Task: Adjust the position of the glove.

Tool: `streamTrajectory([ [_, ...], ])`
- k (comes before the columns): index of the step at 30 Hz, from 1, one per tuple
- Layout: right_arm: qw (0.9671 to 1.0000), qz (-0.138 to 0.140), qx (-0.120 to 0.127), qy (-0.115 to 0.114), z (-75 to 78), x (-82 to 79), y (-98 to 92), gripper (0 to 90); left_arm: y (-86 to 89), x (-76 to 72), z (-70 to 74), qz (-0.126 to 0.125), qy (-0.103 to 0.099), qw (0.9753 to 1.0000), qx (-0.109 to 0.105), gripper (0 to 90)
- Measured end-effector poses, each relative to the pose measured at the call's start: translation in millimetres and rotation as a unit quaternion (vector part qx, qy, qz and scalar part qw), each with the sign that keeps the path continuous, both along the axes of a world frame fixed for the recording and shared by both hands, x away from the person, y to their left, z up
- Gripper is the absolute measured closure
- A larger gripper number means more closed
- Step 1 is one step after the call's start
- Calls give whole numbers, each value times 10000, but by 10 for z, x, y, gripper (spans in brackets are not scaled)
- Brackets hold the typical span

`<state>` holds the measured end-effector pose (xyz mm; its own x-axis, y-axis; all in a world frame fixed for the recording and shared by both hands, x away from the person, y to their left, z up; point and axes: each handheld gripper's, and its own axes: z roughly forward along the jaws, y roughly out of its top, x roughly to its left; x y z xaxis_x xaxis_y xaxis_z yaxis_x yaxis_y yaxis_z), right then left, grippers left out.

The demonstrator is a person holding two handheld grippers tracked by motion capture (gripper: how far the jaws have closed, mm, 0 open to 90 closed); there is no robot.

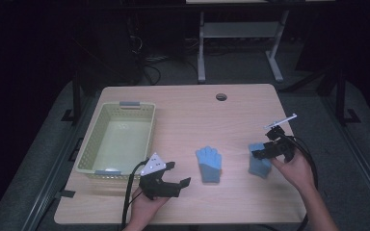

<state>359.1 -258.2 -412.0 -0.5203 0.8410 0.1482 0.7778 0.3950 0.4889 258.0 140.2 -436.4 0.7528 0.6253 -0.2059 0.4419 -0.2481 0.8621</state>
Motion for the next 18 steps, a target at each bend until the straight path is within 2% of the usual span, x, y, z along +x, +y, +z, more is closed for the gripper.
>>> streamTrajectory([
  [6,9996,-51,-148,251,-74,53,3,415,-4,-7,9,21,-34,10000,-38,167],
  [8,9988,-54,-251,420,-127,77,2,468,0,-31,24,14,-129,9999,-86,184],
  [11,9977,-61,-370,567,-166,91,4,515,1,-36,29,-3,-151,9999,-72,186],
  [17,9945,-43,-680,795,-268,116,40,525,13,-23,20,2,-91,9999,-68,186],
  [18,9944,-16,-723,774,-281,113,46,525,14,-21,21,-3,-98,9999,-50,186],
])
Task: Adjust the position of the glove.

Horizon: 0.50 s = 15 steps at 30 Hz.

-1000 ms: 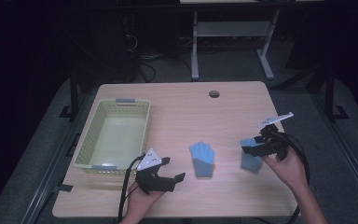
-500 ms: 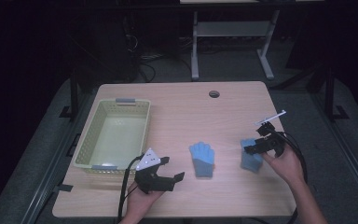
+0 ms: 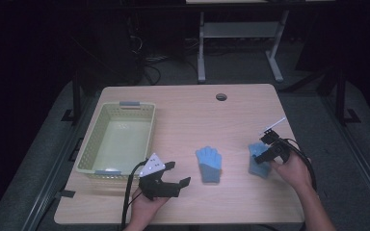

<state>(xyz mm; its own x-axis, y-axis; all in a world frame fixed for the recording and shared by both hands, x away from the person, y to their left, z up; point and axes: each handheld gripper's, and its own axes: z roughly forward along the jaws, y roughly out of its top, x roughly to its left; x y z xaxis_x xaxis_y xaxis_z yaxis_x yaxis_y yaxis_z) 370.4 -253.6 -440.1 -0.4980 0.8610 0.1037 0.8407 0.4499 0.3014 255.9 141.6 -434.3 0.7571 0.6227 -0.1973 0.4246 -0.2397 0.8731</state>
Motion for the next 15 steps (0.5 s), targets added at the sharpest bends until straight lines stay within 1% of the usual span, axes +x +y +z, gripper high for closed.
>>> streamTrajectory([
  [2,10000,0,-66,-73,-7,-17,18,526,-6,1,2,-13,0,10000,26,186],
  [4,9999,14,-98,-93,-9,-24,27,527,-12,0,-1,-12,1,10000,16,186],
  [5,9997,45,-165,-158,-15,-39,40,540,-20,-1,-6,-24,12,10000,23,186],
  [6,9997,45,-165,-158,-15,-39,40,540,-23,-2,-9,-29,18,10000,29,186],
  [8,9996,47,-214,-170,-12,-51,57,593,-23,-11,-9,-30,24,10000,43,186],
  [11,9997,3,-205,-160,-7,-48,64,659,-11,-9,-3,-15,17,10000,18,186],
  [12,9997,3,-205,-160,-7,-48,64,659,-11,-9,-3,-15,17,10000,18,186],
  [13,9997,0,-186,-160,-5,-46,58,724,-1,-5,0,13,18,10000,-11,186],
  [14,9997,0,-186,-160,-5,-46,58,724,-1,-5,0,13,18,10000,-11,186],
  [15,9998,10,-163,-144,-4,-44,49,772,1,1,-3,28,35,10000,-31,186],
])
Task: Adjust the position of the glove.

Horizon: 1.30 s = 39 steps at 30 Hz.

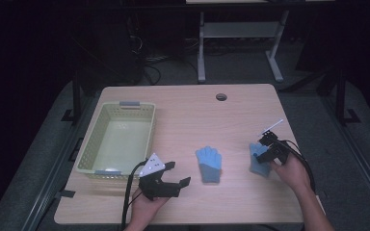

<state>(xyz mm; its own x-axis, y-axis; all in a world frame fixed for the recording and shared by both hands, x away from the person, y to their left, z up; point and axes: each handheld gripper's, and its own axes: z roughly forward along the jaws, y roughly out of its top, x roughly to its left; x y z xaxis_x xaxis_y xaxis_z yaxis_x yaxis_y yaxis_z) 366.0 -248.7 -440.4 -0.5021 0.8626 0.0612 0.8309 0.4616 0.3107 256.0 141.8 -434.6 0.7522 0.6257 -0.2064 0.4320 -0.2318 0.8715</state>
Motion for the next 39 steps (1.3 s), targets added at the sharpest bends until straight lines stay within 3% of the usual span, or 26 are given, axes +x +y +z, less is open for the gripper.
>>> streamTrajectory([
  [9,9999,-23,128,-53,46,-32,-25,813,10,5,-6,5,30,10000,-14,186],
  [19,9981,194,331,-491,339,-136,37,815,4,5,0,19,31,9999,-107,186],
  [29,9925,782,414,-838,636,-217,405,812,23,17,-5,62,91,9998,-158,187],
  [39,9881,1174,601,-796,754,-187,770,810,45,18,15,94,67,9998,-190,189],
])
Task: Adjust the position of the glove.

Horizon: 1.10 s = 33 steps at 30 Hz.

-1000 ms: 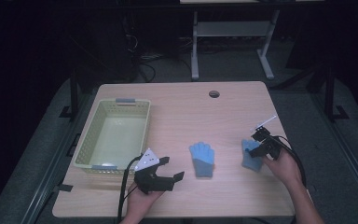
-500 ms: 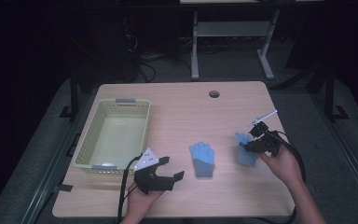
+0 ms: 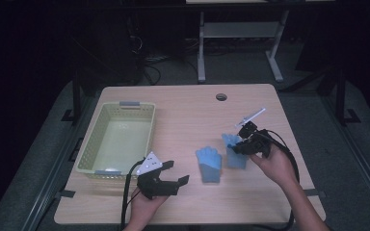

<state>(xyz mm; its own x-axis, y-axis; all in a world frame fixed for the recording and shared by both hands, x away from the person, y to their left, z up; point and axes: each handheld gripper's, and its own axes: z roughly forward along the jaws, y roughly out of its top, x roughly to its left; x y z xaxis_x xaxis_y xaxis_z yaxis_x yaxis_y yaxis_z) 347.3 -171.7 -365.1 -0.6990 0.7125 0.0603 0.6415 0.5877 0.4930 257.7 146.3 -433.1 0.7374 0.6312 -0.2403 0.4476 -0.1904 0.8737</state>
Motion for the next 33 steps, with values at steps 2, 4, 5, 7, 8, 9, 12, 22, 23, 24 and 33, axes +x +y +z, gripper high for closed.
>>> streamTrajectory([
  [2,10000,59,27,2,6,6,51,810,5,4,0,15,0,10000,-16,189],
  [4,9999,110,103,12,6,12,103,810,8,6,-2,14,8,10000,-21,189],
  [5,9998,151,122,34,3,16,127,810,9,7,-3,14,14,10000,-16,189],
  [7,9996,237,128,36,-13,23,179,809,10,8,-4,16,27,10000,-22,189],
  [8,9995,289,138,44,-23,25,206,809,10,7,-4,16,25,10000,-25,189],
  [9,9993,328,158,67,-34,27,234,808,9,7,-3,15,31,10000,-31,189],
  [12,9989,437,138,131,-72,33,328,807,9,11,-6,14,35,10000,-20,190],
  [22,9971,698,95,287,-223,57,548,802,6,2,-11,8,21,10000,-42,191],
  [23,9969,719,100,302,-236,57,569,803,11,3,-1,8,-9,10000,-48,191],
  [24,9968,727,107,325,-241,54,585,802,11,3,-1,8,-9,10000,-48,191],
  [33,9956,788,144,477,-308,65,666,802,40,13,9,22,14,10000,-8,191],
])
